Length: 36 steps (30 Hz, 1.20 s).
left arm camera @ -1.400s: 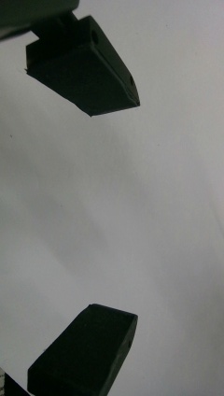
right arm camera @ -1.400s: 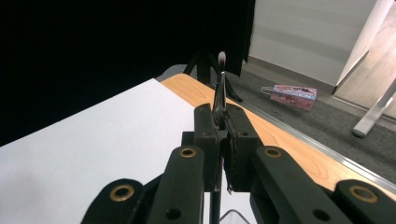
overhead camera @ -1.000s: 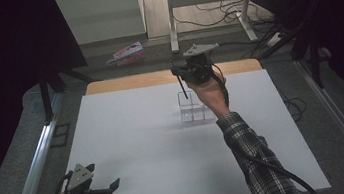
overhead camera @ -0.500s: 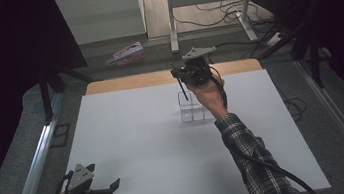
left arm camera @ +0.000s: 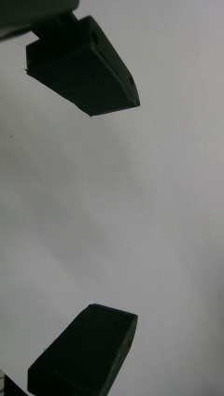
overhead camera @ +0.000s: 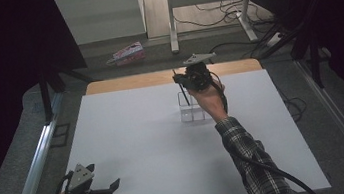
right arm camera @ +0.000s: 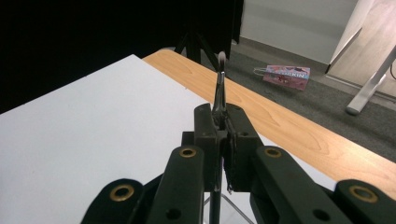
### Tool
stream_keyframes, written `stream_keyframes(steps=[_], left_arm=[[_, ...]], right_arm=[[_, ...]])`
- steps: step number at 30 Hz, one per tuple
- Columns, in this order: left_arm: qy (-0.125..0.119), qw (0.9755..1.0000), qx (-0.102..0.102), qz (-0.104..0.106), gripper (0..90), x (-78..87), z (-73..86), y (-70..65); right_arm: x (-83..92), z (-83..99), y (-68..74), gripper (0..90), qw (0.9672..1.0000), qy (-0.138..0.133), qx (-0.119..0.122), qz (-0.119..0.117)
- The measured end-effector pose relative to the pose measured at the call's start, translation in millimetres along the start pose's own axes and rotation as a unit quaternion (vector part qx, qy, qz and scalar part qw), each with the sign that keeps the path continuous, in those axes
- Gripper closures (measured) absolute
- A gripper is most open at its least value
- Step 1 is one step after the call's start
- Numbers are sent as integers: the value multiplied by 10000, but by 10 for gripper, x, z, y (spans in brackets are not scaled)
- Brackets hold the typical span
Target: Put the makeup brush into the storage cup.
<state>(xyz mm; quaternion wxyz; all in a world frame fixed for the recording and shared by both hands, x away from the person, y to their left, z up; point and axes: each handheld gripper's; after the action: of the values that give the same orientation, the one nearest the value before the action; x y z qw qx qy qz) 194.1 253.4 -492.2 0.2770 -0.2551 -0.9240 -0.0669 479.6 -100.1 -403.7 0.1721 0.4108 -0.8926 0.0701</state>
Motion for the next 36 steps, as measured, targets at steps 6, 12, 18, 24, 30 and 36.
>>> stream_keyframes(steps=[6, 12, 18, 24, 30, 36], left_arm=[[8, 10000, -6, 2, 26, -2, 0, -2], [19, 10000, -28, -9, 26, -2, 1, -3], [34, 10000, -56, -20, 25, -7, 1, -10], [33, 10000, -57, -21, 26, -6, 2, -10], [35, 10000, -47, -13, 26, -9, 3, -13], [43, 10000, -56, -9, 26, -10, 2, -15]], right_arm=[[-26, 77, 9, 847, 10000, 44, -32, -20], [-36, 145, -1, 847, 9999, 83, -79, -20], [-39, 198, -5, 846, 9999, 121, -101, -17], [-58, 261, 4, 846, 9998, 183, -111, -16], [-64, 281, 15, 762, 9995, 281, 41, 149], [-162, 273, -4, 3, 9990, 248, -146, 347]])
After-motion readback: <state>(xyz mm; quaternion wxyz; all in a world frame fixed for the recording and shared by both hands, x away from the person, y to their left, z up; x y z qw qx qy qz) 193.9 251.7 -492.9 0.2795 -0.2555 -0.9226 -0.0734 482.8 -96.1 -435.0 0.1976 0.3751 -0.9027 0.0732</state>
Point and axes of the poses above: each handheld gripper's, and its own axes: x roughly backward along the jaws, z roughly out of its underside, y roughly to its left, and after that the axes turned 7 degrees about -y, right-handed
